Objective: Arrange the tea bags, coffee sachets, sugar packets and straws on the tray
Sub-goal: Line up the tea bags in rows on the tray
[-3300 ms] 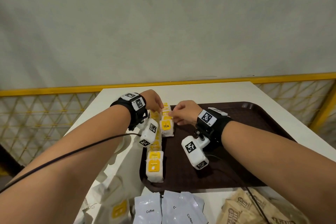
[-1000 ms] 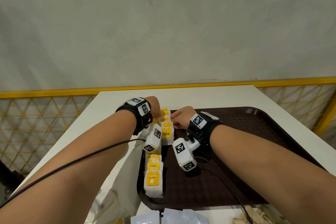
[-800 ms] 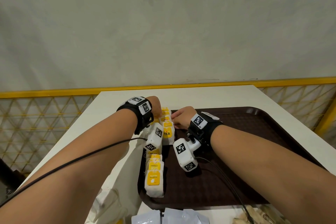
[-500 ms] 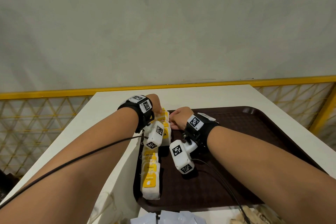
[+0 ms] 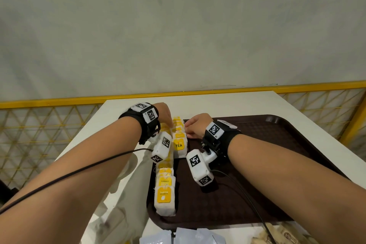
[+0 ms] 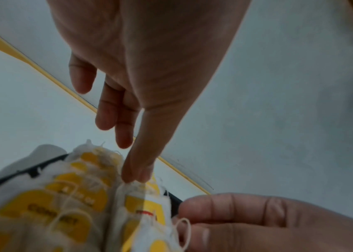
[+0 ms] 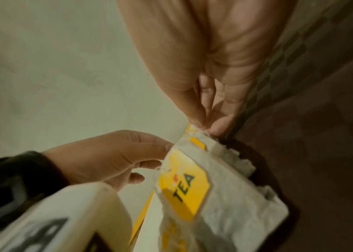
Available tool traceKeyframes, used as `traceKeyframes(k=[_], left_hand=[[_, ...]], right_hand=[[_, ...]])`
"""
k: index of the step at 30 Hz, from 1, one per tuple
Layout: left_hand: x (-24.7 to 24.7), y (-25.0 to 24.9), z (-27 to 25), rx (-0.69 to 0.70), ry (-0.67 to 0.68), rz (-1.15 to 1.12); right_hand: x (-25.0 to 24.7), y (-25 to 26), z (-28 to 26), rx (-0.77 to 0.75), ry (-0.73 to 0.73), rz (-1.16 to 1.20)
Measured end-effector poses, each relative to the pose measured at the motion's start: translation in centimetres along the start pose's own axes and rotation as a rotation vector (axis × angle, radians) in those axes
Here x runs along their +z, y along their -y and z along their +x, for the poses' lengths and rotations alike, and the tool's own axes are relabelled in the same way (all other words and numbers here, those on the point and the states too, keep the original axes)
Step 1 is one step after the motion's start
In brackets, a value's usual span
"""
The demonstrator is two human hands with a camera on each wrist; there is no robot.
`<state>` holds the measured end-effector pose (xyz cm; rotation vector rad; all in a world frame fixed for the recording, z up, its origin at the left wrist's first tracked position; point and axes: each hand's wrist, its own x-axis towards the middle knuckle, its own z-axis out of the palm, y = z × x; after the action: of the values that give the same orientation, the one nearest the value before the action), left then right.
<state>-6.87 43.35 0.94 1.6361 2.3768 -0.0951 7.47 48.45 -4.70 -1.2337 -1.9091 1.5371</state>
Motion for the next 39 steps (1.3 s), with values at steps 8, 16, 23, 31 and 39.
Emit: traceKeyframes(k=[8,16,23,31,39], left_hand=[[0.7,-0.2,0.4,0.003,0.011,0.025],[0.1,-1.1,0.7,0.042,-0.015,0.048],[0.9,-1.3,0.8,0.043,-0.037,0.090],[0.1,0.4,-1.6,0.126,-0.033,-0.103],[0.8,0.0,-2.7,0.132,0.032,-0.061]], right_hand=[[0.7,0.7,-0.9,-0.023,-0.091,-0.221],[0.7,0.1,-0.7,0.038,-0.074,-0.164],[0.8,1.3,-2.4,0.122,-0.018,-0.009],[-0.5,1.7,-4.4,0.117,0.063,-0.010],[0.7,1.4,-5.2,0.097,0.016,0.034]])
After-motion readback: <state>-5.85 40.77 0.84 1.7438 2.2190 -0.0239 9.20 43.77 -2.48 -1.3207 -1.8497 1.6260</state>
